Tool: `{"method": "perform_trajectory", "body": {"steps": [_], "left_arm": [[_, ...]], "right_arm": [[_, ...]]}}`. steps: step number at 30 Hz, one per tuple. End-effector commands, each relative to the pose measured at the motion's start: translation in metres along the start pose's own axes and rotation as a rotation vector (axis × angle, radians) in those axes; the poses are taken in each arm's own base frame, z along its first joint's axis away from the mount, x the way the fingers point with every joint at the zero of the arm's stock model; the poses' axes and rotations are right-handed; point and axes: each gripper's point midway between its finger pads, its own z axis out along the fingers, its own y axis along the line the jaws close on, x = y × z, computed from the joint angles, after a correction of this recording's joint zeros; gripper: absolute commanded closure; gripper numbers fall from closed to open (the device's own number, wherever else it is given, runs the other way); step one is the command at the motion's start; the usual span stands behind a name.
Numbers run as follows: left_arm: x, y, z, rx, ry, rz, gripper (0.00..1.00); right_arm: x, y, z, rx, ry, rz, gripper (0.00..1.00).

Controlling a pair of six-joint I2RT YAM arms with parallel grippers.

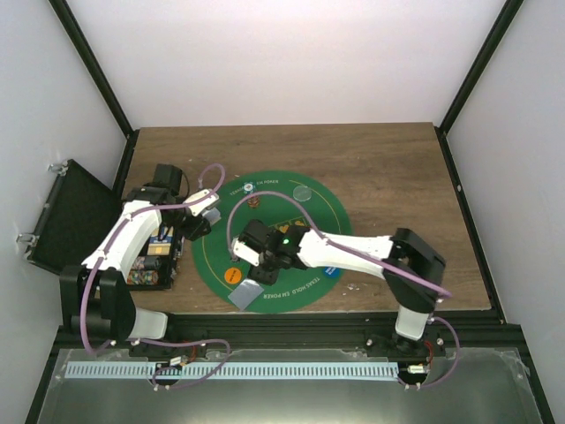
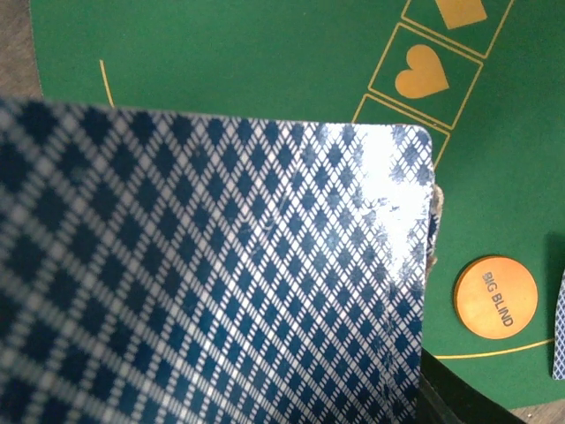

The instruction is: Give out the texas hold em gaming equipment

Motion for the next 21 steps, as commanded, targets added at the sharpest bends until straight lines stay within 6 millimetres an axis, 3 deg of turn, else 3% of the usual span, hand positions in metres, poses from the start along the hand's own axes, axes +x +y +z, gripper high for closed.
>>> {"method": "perform_trajectory", "body": {"steps": [1, 5, 10, 14, 16, 21], "left_arm": [[0.0, -0.003, 0.0, 0.029, -0.001, 0.005, 0.5], [-0.001, -0.009, -0.003, 0.061, 0.003, 0.016, 0.5], [0.002, -0.04, -0.011, 0.155, 0.021, 0.129, 0.5], [0.002, -0.077, -0.018, 0.234, 0.043, 0.249, 0.5], [-0.003, -0.092, -0.022, 0.289, 0.039, 0.264, 0.51], [-0.016, -0.103, -0.025, 0.334, 0.014, 0.254, 0.51]], "right_arm": [[-0.022, -0.011, -0.042, 0.049, -0.176, 0.052, 0.36], [-0.033, -0.026, -0.074, -0.046, -0.329, 0.218, 0.23], [-0.054, -0.064, -0.134, -0.262, -0.632, 0.474, 0.02], [-0.061, -0.078, -0.164, -0.487, -0.82, 0.576, 0.0], [-0.07, -0.079, -0.164, -0.538, -0.836, 0.572, 0.0], [-0.079, -0.086, -0.138, -0.587, -0.785, 0.61, 0.0]]}}
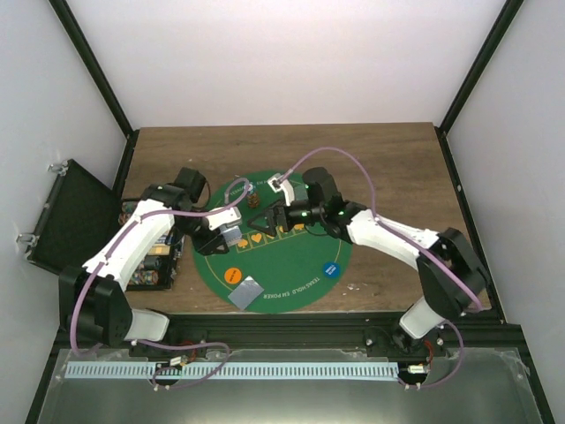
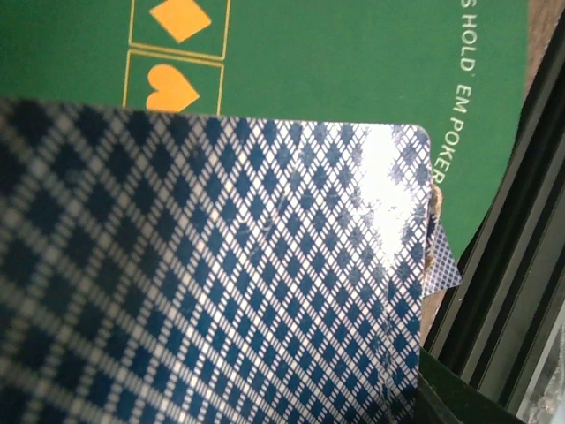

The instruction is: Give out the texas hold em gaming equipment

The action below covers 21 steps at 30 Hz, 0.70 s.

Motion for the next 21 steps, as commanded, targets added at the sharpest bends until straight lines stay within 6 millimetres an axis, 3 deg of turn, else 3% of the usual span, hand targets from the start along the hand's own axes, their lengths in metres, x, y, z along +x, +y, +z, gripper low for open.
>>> {"method": "perform_trajectory", "body": {"steps": [1, 21], "left_arm": [[-0.017, -0.015, -0.008, 0.058, -0.05, 0.025, 0.51], [-0.028, -0.01, -0.007, 0.054, -0.077, 0.001, 0.52]], "right_arm": [[-0.012, 0.019, 0.015, -0.152, 0.007, 0.035, 0.0], [0.002, 0.007, 0.074, -0.232, 0.128, 0.11, 0.11]]}}
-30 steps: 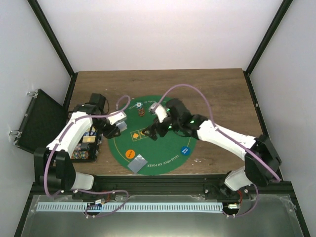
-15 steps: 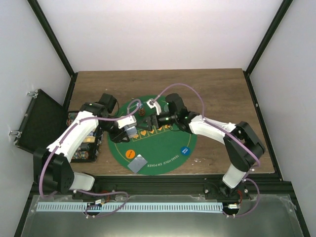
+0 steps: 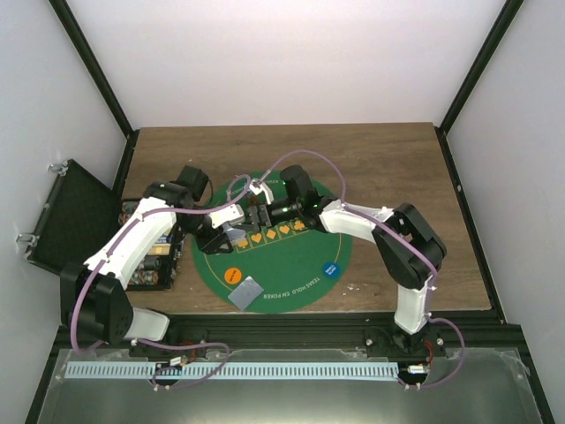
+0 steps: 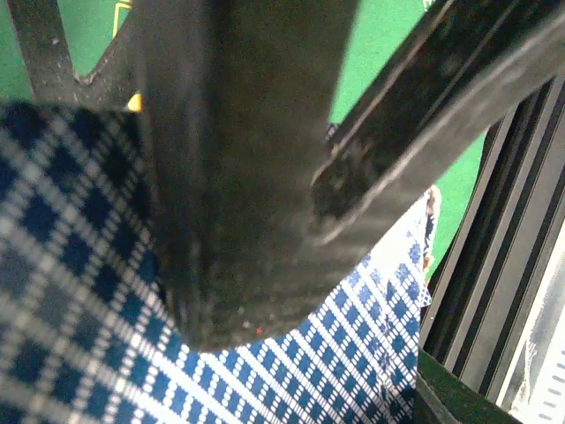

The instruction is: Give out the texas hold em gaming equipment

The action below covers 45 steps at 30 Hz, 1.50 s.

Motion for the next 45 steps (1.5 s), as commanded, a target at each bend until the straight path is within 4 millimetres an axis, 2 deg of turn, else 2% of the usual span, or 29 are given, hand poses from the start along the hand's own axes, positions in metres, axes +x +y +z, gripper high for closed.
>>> {"method": "perform_trajectory", "body": {"steps": [1, 5, 9, 19, 25, 30, 35, 38, 45], "left_arm": [[-0.012, 0.001, -0.004, -0.006, -0.036, 0.018, 0.52], [-0.009, 0.006, -0.004, -0.035, -0.024, 0.025, 0.55], [-0.007, 0.009, -0.003, -0.049, -0.014, 0.028, 0.55], [-0.003, 0.012, 0.004, -0.05, -0.001, 0.02, 0.55], [0.0, 0.014, 0.007, -0.063, 0.01, 0.018, 0.55], [0.003, 0.015, 0.009, -0.064, 0.018, 0.015, 0.55], [0.004, 0.015, 0.01, -0.063, 0.018, 0.013, 0.55], [0.004, 0.016, 0.01, -0.065, 0.019, 0.012, 0.55], [0.007, 0.016, 0.012, -0.069, 0.028, 0.013, 0.55]], "right_arm": [[-0.014, 0.018, 0.009, -0.019, -0.003, -0.046, 0.13], [-0.012, 0.001, 0.001, 0.105, -0.014, -0.024, 0.26], [-0.007, -0.006, -0.008, 0.175, -0.016, -0.015, 0.43], [-0.006, 0.016, -0.012, 0.139, 0.0, -0.056, 0.64], [-0.008, 0.017, -0.015, 0.167, -0.005, -0.063, 0.74], [-0.008, 0.017, -0.018, 0.184, -0.003, -0.068, 0.77], [-0.008, 0.018, -0.019, 0.195, -0.004, -0.075, 0.93], [-0.008, 0.02, -0.019, 0.185, -0.002, -0.078, 0.99], [-0.007, 0.022, -0.025, 0.212, -0.002, -0.09, 0.99]]}}
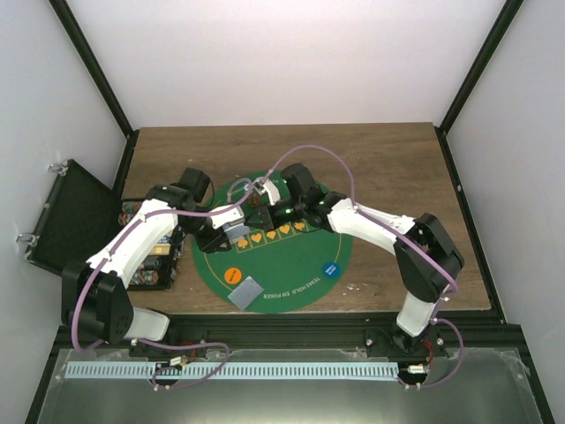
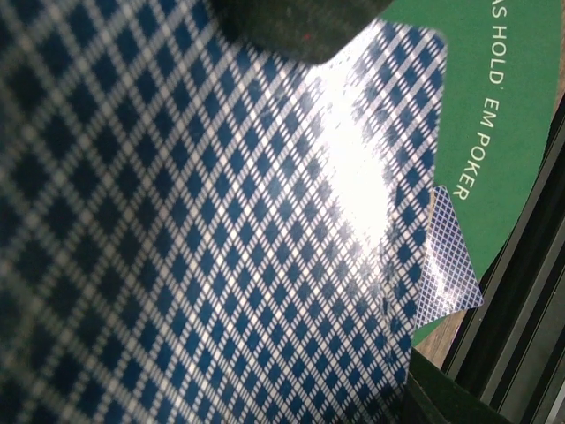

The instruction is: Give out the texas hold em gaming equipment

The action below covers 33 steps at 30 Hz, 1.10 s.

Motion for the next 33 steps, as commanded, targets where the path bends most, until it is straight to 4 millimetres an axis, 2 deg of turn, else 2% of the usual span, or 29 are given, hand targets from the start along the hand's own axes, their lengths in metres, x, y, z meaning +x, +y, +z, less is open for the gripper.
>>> {"method": "perform_trajectory", "body": {"steps": [1, 6, 11, 17, 20, 23, 28, 33], "left_arm": [[0.001, -0.001, 0.004, 0.007, -0.001, 0.009, 0.55], [0.003, 0.0, 0.006, 0.006, 0.004, 0.005, 0.55], [-0.002, -0.001, 0.004, 0.009, -0.017, 0.006, 0.55], [-0.009, -0.007, -0.002, 0.029, -0.057, 0.021, 0.55], [-0.011, -0.009, -0.004, 0.04, -0.065, 0.025, 0.55], [-0.011, -0.01, -0.004, 0.043, -0.066, 0.025, 0.55], [-0.008, -0.01, -0.002, 0.041, -0.058, 0.027, 0.55], [-0.006, -0.004, -0.001, 0.028, -0.056, 0.017, 0.55]], "right_arm": [[-0.011, 0.016, -0.012, 0.011, -0.023, -0.05, 0.99], [-0.01, 0.02, -0.018, 0.004, -0.028, -0.053, 0.99], [-0.003, 0.021, -0.011, -0.049, -0.003, -0.039, 0.99], [-0.009, 0.02, -0.001, -0.079, -0.003, -0.033, 0.78], [-0.013, 0.015, 0.004, -0.07, -0.004, -0.032, 0.74], [-0.014, 0.008, 0.006, -0.037, -0.007, -0.022, 0.77], [-0.013, 0.001, -0.002, 0.029, -0.026, -0.02, 0.95], [-0.006, -0.003, -0.011, 0.088, -0.023, -0.018, 0.95]]}}
